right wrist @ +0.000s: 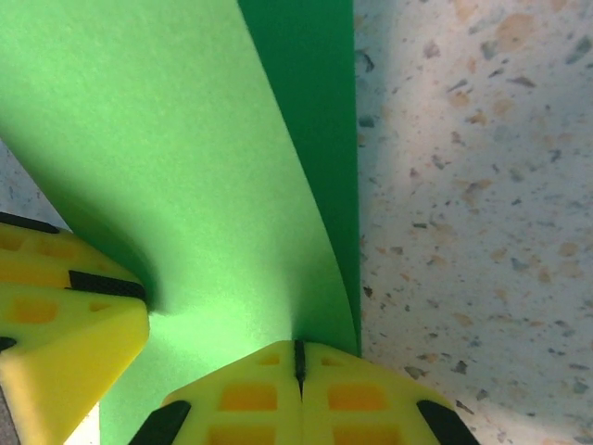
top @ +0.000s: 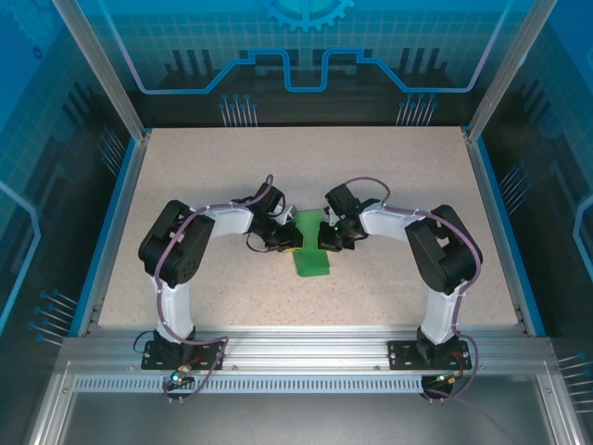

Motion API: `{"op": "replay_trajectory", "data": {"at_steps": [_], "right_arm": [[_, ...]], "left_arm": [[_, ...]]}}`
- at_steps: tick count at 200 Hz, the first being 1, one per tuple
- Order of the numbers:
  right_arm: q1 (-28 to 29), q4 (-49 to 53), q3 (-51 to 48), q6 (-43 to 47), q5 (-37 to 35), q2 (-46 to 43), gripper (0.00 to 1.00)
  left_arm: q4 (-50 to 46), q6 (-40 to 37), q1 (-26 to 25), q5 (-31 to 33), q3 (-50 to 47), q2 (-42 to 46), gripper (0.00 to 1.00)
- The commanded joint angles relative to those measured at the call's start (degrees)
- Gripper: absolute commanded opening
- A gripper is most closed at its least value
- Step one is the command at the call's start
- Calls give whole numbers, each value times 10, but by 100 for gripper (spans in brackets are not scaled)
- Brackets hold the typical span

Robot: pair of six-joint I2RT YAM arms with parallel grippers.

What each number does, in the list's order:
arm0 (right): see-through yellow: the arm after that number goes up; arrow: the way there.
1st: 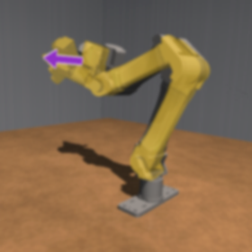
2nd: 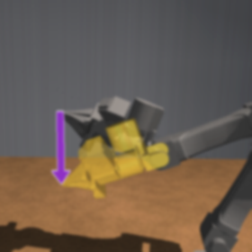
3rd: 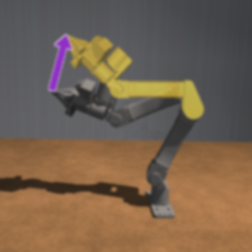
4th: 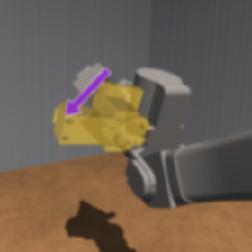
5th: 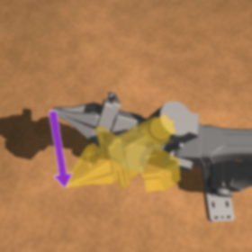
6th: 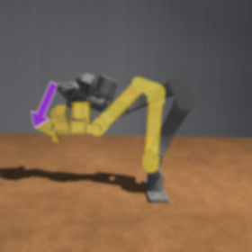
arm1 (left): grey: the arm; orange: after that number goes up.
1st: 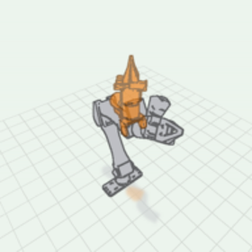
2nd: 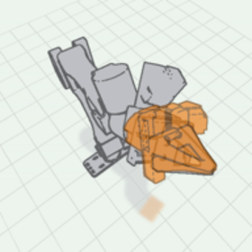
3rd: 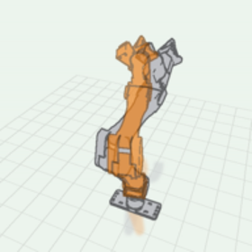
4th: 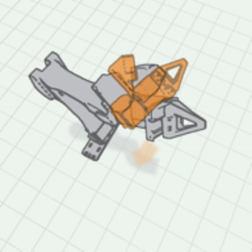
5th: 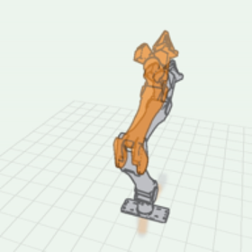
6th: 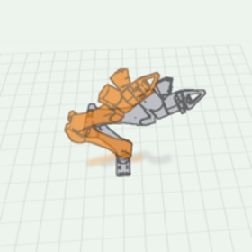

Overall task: Fold a paper plane with a square sheet of paper (fold left side to right side)
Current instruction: First fold the square sheet of paper in half at the center of the table.

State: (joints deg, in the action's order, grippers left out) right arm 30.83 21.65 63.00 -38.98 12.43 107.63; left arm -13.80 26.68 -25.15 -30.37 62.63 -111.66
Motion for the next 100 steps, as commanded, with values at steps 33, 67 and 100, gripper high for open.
{"op": "replay_trajectory", "data": {"at_steps": [33,67,100], "right_arm": [[6,59,-17,8,-44,32,4],[5,52,-17,8,-38,28,3],[6,52,-16,8,-37,27,3]], "left_arm": [[-32,-18,43,23,-46,37,16],[3,-15,44,0,-59,88,15],[49,3,39,-49,-62,101,15]]}}
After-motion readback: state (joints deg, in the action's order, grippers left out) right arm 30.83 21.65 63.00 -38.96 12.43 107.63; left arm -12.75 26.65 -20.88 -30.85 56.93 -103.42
